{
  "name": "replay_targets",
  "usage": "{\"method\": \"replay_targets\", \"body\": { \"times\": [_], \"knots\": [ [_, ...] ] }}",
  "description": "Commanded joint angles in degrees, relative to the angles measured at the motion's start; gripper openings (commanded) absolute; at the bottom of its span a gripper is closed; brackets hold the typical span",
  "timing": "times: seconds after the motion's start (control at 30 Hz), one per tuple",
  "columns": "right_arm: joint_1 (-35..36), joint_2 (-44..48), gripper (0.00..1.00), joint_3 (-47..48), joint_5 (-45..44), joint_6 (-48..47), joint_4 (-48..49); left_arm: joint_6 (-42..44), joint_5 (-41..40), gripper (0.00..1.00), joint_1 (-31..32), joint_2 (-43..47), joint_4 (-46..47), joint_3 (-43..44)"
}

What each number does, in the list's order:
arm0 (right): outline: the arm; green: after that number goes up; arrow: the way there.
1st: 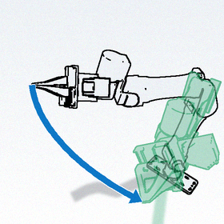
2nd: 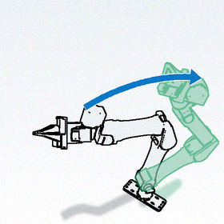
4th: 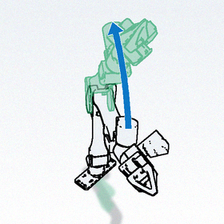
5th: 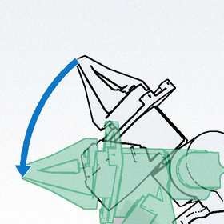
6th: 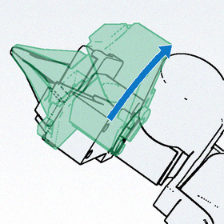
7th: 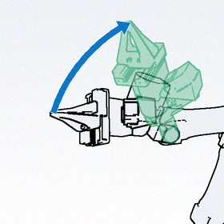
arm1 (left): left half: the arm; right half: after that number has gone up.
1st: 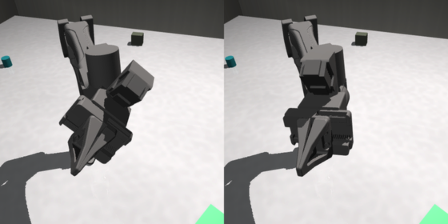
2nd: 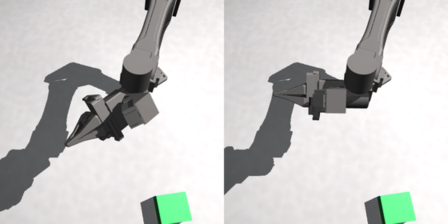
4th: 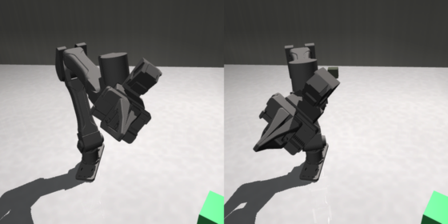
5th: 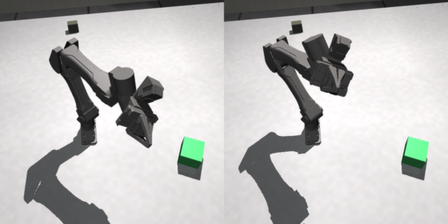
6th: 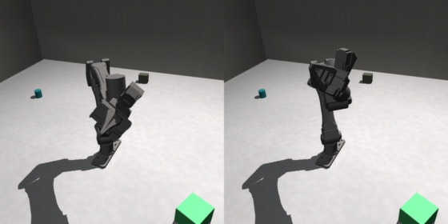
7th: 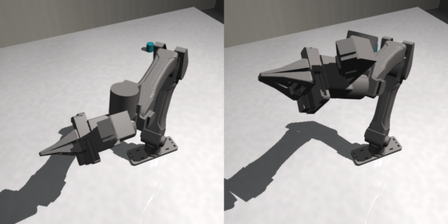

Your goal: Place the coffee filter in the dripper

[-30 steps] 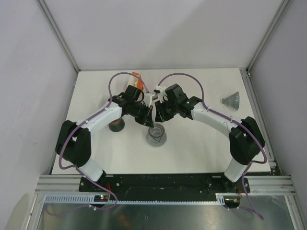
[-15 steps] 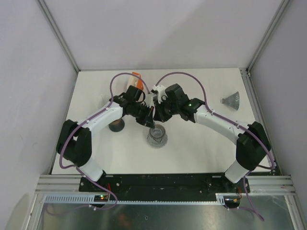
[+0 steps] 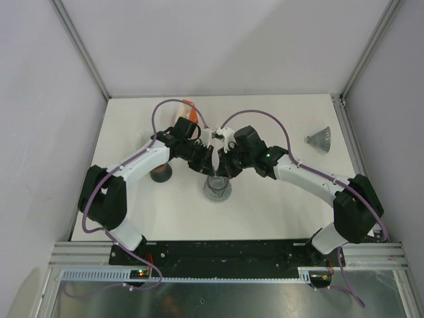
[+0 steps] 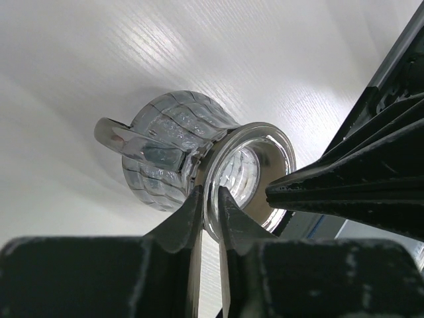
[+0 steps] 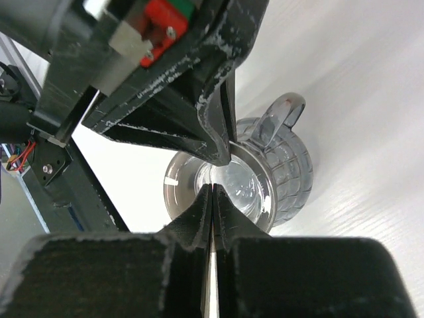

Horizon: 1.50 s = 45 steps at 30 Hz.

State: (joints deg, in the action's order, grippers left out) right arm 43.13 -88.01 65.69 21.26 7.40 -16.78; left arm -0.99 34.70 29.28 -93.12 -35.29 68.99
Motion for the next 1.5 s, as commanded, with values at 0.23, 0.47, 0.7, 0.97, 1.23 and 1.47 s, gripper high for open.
{"method": "replay_targets", "body": {
  "times": [0.23, 0.47, 0.7, 0.97, 1.23, 1.47],
  "knots": [
    [0.81, -3.86, 0.0, -0.65, 0.3, 0.94, 5.58, 1.48, -0.59, 0.3, -0.16, 0.65, 0.65, 2.0],
    [0.53, -5.17, 0.0, -0.76, -0.21, 0.42, 4.62, 1.47, -1.87, 0.33, -0.75, 1.41, 0.59, 2.35],
    [1.03, -5.68, 0.0, -0.83, -1.38, -0.07, 3.81, 1.43, -1.86, 0.34, -1.15, 2.5, 0.66, 3.22],
    [1.56, -8.03, 0.0, -0.83, -3.11, -0.83, 2.55, 1.47, -2.15, 0.33, -1.15, 3.39, 0.64, 3.11],
    [1.58, -9.33, 0.0, -0.83, -3.81, 0.01, 2.01, 0.09, 3.68, 0.17, -1.07, 2.48, 0.55, -2.41],
    [2.51, -9.7, 0.0, -0.87, -5.19, 0.15, 1.23, 0.53, 4.24, 0.0, -1.07, 1.9, -0.04, -4.62]
  ]
}}
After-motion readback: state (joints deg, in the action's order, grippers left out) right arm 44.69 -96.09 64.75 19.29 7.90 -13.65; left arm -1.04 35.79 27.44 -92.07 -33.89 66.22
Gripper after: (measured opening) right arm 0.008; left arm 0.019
